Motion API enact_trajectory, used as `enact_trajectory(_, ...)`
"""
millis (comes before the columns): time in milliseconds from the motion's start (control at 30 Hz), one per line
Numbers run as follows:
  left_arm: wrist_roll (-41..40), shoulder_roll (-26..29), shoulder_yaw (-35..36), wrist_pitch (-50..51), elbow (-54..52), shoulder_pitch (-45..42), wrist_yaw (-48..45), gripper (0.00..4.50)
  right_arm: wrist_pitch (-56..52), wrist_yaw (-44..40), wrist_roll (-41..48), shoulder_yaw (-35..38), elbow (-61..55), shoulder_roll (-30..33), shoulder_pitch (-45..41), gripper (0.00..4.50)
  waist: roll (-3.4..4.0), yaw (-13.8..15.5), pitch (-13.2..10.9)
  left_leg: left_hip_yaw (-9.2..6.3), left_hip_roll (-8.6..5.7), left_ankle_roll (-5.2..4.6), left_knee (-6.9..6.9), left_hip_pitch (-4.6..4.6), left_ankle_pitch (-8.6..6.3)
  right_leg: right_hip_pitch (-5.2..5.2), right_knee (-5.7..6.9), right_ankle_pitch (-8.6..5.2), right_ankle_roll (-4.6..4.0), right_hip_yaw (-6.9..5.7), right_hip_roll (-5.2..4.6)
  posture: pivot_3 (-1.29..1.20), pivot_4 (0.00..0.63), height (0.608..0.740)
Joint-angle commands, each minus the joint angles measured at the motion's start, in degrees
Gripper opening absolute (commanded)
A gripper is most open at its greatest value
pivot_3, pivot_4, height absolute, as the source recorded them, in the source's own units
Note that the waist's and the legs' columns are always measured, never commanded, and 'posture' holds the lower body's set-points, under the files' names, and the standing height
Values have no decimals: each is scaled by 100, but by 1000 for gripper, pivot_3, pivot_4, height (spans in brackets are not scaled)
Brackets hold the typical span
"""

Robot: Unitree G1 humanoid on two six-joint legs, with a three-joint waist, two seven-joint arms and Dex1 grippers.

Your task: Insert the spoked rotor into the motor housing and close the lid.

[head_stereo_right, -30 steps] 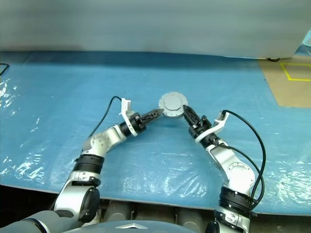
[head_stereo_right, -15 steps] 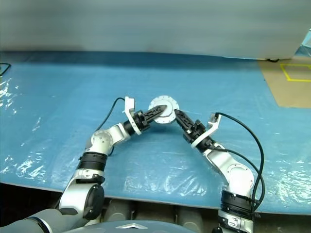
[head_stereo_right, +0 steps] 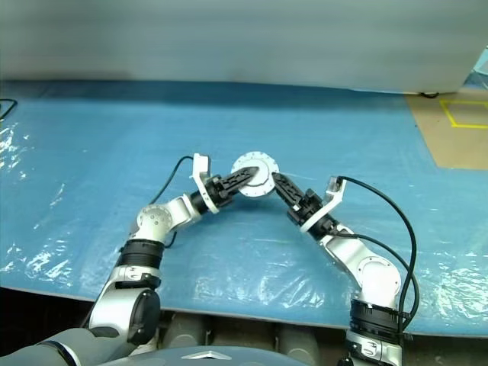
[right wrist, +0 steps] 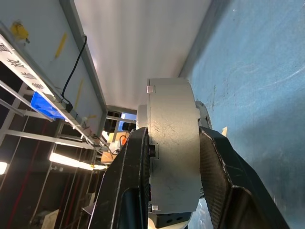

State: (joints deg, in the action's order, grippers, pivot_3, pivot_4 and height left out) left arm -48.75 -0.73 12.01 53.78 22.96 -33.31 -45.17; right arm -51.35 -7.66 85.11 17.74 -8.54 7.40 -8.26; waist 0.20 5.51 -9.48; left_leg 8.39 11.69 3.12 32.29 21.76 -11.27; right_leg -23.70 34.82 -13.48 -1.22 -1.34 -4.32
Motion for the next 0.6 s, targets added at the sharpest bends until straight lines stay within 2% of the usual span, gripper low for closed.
enact_trajectory(33, -30, -174, -21, -61, -68, -59, 132, 2781, 294, -60, 114, 39, -357, -48, -218, 2364, 0, 4, 0, 0, -1, 0, 1, 1, 0, 0, 0, 1, 1, 0, -1, 0, 150, 740)
enact_trajectory(133, -117, -267, 174, -136, 60, -93, 313, 2781, 484, -14, 149, 130, -249, -58, -288, 3369, 0, -2, 0, 0, 0, 0, 5, 0, 0, 2, 1, 3, 2, 0, -1, 0, 150, 740)
enact_trajectory(267, -323, -413, 512, -223, 152, -173, 528, 2781, 737, 51, 433, 346, -249, -160, -309, 3369, 0, 0, 0, 0, 0, -1, 6, 1, 0, 2, 1, 3, 1, 0, 0, 0, 150, 740)
enact_trajectory(367, -664, -571, 1117, -570, 395, -355, 908, 2781, 988, 124, 449, 496, -188, -211, -340, 3369, 0, -13, 0, 0, 0, -2, 7, 1, 0, 2, 1, 4, 1, 1, 0, 0, 150, 740)
enact_trajectory(500, -798, -681, 1851, -1606, 747, -614, 1400, 2781, 1103, 165, 415, 495, -161, -183, -367, 3369, -1, -20, -1, -1, 1, -2, 10, 2, 0, 2, 2, 7, 0, 1, 2, 0, 150, 740)
enact_trajectory(600, -591, -593, 2117, -2478, 1047, -778, 1564, 2781, 1147, 159, 365, 456, -128, -182, -388, 3369, -1, -6, -1, -4, 1, -2, 9, 3, 0, 2, -1, 7, 1, -1, 2, 0, 150, 740)
